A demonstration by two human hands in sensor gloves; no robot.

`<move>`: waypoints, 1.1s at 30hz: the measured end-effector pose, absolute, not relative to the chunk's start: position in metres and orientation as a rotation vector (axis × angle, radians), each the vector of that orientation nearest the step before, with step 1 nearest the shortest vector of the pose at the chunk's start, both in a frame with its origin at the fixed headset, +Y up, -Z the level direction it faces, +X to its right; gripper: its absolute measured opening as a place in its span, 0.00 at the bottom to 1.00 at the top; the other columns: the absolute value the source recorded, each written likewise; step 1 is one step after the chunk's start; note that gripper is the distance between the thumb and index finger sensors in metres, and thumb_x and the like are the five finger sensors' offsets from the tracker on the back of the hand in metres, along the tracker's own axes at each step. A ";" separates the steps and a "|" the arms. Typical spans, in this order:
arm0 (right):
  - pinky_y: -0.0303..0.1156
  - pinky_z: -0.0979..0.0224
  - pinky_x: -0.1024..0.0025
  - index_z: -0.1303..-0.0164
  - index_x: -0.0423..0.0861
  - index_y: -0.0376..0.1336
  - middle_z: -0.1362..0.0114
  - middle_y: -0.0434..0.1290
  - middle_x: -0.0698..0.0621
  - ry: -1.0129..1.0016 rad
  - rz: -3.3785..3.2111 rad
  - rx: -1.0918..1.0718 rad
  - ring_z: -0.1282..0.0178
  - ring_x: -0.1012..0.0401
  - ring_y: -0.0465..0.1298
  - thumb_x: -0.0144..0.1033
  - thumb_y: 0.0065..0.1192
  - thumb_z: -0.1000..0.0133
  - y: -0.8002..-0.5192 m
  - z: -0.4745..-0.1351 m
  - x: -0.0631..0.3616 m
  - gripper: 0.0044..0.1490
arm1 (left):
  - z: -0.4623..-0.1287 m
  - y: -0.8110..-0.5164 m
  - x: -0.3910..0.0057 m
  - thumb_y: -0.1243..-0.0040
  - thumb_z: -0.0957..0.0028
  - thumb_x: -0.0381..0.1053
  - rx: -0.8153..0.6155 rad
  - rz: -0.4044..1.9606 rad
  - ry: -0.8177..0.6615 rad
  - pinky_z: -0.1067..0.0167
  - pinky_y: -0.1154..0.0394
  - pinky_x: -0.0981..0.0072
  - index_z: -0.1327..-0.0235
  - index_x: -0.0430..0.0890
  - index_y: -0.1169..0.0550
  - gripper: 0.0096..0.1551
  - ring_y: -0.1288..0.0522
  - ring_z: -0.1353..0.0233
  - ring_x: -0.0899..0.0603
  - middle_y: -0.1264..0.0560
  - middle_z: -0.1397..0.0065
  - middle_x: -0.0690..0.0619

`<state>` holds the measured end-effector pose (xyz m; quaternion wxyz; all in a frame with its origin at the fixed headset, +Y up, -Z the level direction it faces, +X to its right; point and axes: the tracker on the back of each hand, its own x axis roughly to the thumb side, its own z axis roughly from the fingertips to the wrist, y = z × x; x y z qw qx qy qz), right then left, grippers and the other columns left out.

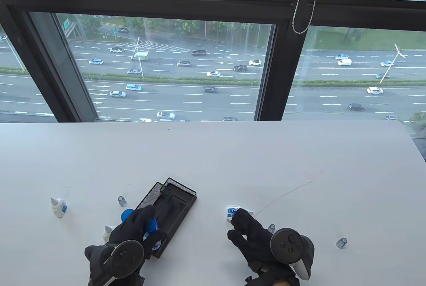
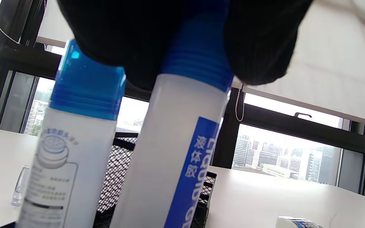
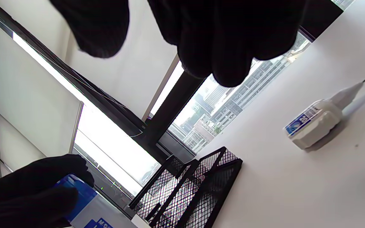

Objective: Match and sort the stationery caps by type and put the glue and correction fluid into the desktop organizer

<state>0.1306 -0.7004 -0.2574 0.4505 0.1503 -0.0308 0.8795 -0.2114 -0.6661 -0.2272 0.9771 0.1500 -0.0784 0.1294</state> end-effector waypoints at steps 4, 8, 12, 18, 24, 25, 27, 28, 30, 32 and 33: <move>0.68 0.27 0.46 0.22 0.43 0.56 0.26 0.71 0.43 -0.065 2.178 0.379 0.31 0.46 0.76 0.51 0.63 0.44 -0.700 -0.257 0.130 0.43 | -0.230 -0.673 -0.210 0.32 0.46 0.62 0.263 0.246 -0.140 0.38 0.20 0.51 0.23 0.51 0.30 0.39 0.16 0.32 0.43 0.25 0.24 0.48; 0.68 0.26 0.46 0.22 0.43 0.56 0.26 0.71 0.43 -0.066 2.172 0.378 0.31 0.47 0.76 0.52 0.62 0.44 -0.700 -0.257 0.130 0.43 | -0.229 -0.674 -0.206 0.34 0.44 0.62 0.249 0.178 -0.129 0.37 0.21 0.50 0.24 0.52 0.30 0.36 0.16 0.32 0.43 0.25 0.23 0.47; 0.68 0.26 0.46 0.22 0.43 0.56 0.26 0.71 0.43 -0.068 2.161 0.374 0.31 0.46 0.76 0.52 0.62 0.44 -0.699 -0.256 0.130 0.43 | -0.222 -0.666 -0.203 0.36 0.43 0.64 0.292 0.136 -0.103 0.37 0.22 0.49 0.24 0.52 0.29 0.36 0.16 0.32 0.44 0.25 0.23 0.48; 0.68 0.27 0.46 0.22 0.43 0.57 0.26 0.71 0.42 -0.070 2.169 0.371 0.31 0.46 0.76 0.52 0.62 0.44 -0.700 -0.257 0.130 0.43 | -0.205 -0.636 -0.211 0.37 0.44 0.67 0.458 0.115 -0.078 0.37 0.21 0.51 0.25 0.54 0.28 0.35 0.15 0.35 0.46 0.23 0.25 0.50; 0.68 0.27 0.45 0.22 0.43 0.57 0.26 0.71 0.42 -0.063 2.168 0.357 0.31 0.46 0.76 0.52 0.62 0.44 -0.701 -0.258 0.132 0.43 | -0.216 -0.628 -0.252 0.38 0.44 0.68 0.464 0.150 0.053 0.34 0.23 0.47 0.22 0.54 0.30 0.39 0.18 0.29 0.43 0.25 0.22 0.50; 0.68 0.27 0.45 0.22 0.43 0.57 0.26 0.71 0.42 -0.062 2.168 0.355 0.31 0.46 0.76 0.52 0.62 0.44 -0.700 -0.258 0.132 0.43 | -0.221 -0.632 -0.263 0.38 0.45 0.69 0.436 0.148 0.077 0.32 0.24 0.45 0.21 0.54 0.32 0.41 0.20 0.27 0.42 0.27 0.20 0.50; 0.68 0.27 0.45 0.22 0.43 0.57 0.26 0.71 0.42 -0.057 2.166 0.353 0.31 0.46 0.76 0.52 0.62 0.44 -0.701 -0.258 0.132 0.43 | -0.231 -0.645 -0.282 0.38 0.46 0.71 0.353 0.171 0.098 0.31 0.26 0.42 0.19 0.54 0.33 0.44 0.22 0.23 0.41 0.28 0.18 0.50; 0.68 0.27 0.45 0.22 0.43 0.57 0.26 0.71 0.42 -0.056 2.165 0.353 0.31 0.46 0.76 0.52 0.62 0.43 -0.700 -0.258 0.132 0.43 | -0.237 -0.654 -0.294 0.39 0.47 0.72 0.281 0.195 0.117 0.30 0.26 0.41 0.18 0.54 0.34 0.46 0.23 0.22 0.41 0.30 0.17 0.50; 0.68 0.27 0.45 0.22 0.43 0.57 0.26 0.71 0.43 -0.052 2.167 0.355 0.31 0.46 0.76 0.52 0.62 0.43 -0.701 -0.258 0.132 0.43 | -0.245 -0.674 -0.313 0.39 0.49 0.73 0.178 0.234 0.151 0.29 0.27 0.40 0.17 0.54 0.35 0.48 0.25 0.20 0.40 0.31 0.15 0.50; 0.68 0.27 0.45 0.22 0.43 0.57 0.26 0.71 0.42 -0.049 2.170 0.358 0.31 0.46 0.76 0.52 0.62 0.44 -0.701 -0.258 0.131 0.43 | -0.250 -0.692 -0.327 0.39 0.50 0.74 0.097 0.274 0.167 0.29 0.28 0.39 0.17 0.54 0.35 0.49 0.26 0.18 0.39 0.31 0.15 0.50; 0.68 0.27 0.45 0.22 0.43 0.57 0.26 0.71 0.42 -0.044 2.172 0.359 0.31 0.46 0.76 0.52 0.62 0.44 -0.701 -0.258 0.131 0.43 | -0.253 -0.704 -0.334 0.39 0.50 0.74 0.050 0.308 0.172 0.29 0.28 0.38 0.17 0.55 0.35 0.49 0.26 0.18 0.39 0.31 0.15 0.50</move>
